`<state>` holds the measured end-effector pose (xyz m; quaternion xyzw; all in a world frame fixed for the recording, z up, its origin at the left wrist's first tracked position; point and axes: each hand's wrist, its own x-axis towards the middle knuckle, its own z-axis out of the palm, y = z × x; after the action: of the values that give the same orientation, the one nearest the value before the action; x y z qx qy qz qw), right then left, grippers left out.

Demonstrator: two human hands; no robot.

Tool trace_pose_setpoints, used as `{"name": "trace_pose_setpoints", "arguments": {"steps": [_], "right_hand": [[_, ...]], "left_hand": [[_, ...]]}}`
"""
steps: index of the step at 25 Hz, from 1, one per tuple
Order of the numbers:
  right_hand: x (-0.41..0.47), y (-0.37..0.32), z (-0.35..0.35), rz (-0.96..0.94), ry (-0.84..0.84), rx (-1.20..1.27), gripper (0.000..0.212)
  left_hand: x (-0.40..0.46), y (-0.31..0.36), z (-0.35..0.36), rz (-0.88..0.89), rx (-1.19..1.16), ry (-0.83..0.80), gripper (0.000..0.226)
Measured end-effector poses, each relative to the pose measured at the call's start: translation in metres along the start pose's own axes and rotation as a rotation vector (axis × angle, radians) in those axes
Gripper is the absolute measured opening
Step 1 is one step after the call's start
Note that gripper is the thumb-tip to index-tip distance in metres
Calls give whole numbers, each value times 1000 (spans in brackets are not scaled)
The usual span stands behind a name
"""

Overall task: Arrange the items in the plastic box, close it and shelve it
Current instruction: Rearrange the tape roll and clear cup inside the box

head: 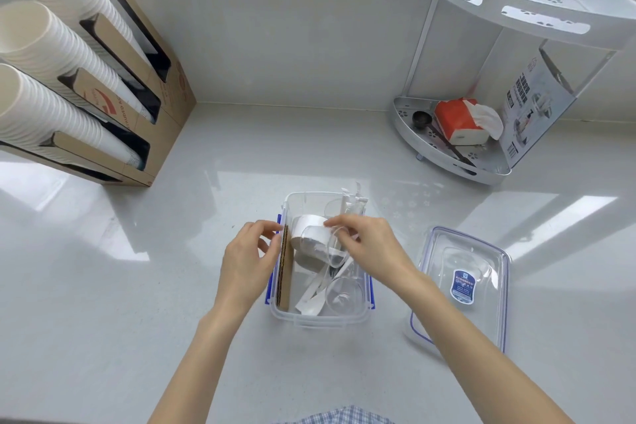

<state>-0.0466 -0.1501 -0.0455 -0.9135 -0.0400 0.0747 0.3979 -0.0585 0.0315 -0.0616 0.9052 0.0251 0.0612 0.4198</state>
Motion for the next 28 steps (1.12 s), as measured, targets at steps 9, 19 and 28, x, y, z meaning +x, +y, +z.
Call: {"name": "trace_pose_setpoints", "arguments": {"steps": [9, 19, 28], "right_hand": [[-11, 20, -20, 152, 133, 125, 20], [-24, 24, -21, 188, 74, 239, 18], [-31, 16, -21, 136, -17, 139, 21]], "left_hand": [[-14, 14, 36, 184, 306, -778, 52], [-16, 13, 50, 29, 126, -668, 29], [-11, 21, 31, -186, -79, -527, 28]]}}
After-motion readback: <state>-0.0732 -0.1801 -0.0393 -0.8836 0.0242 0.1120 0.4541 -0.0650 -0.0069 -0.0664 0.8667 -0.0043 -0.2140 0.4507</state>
